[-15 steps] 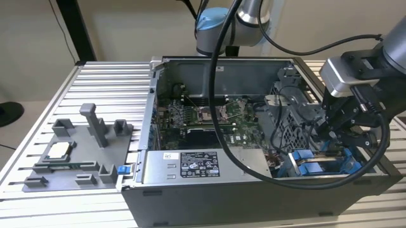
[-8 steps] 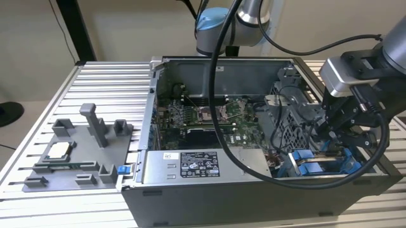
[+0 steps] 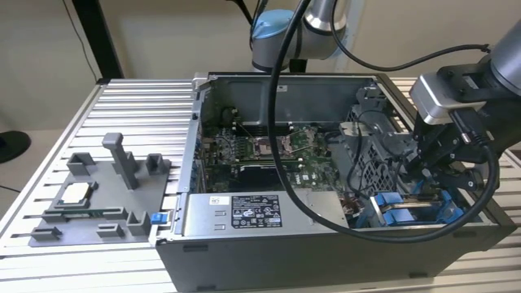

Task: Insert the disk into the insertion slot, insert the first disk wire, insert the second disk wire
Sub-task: 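Insert the second disk wire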

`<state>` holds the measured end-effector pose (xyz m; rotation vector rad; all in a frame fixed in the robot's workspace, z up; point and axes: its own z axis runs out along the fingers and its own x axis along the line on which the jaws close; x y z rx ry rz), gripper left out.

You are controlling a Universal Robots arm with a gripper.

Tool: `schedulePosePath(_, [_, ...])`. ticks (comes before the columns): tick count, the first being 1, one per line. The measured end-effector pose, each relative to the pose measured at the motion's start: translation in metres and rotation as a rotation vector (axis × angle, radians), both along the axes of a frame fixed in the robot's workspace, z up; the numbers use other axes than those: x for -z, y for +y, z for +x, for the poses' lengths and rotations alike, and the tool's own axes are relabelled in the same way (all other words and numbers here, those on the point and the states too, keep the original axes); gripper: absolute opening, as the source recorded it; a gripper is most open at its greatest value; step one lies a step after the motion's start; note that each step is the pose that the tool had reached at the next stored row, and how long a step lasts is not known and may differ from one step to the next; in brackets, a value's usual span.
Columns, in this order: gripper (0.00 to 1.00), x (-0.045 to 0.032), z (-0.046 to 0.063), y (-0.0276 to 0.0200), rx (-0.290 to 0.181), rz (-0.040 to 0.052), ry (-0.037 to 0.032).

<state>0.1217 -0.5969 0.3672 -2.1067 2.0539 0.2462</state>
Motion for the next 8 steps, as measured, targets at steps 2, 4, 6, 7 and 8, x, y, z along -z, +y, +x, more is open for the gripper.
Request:
schedulePosePath(2, [0.00, 0.0002, 0.0000, 0.0001, 0.000, 0.0000, 0.0000])
schedulePosePath(4, [0.00, 0.0010, 0.0000, 0.0003, 0.000, 0.0000, -0.0001])
schedulePosePath(6, [0.00, 0.0020, 0.0000, 0.0007, 0.000, -0.0001, -0.0012])
schedulePosePath(7, [0.00, 0.0029, 0.0000, 0.0009, 0.000, 0.0001, -0.0023])
schedulePosePath(8, [0.00, 0.0040, 0.0000, 0.0012, 0.000, 0.0002, -0.0038])
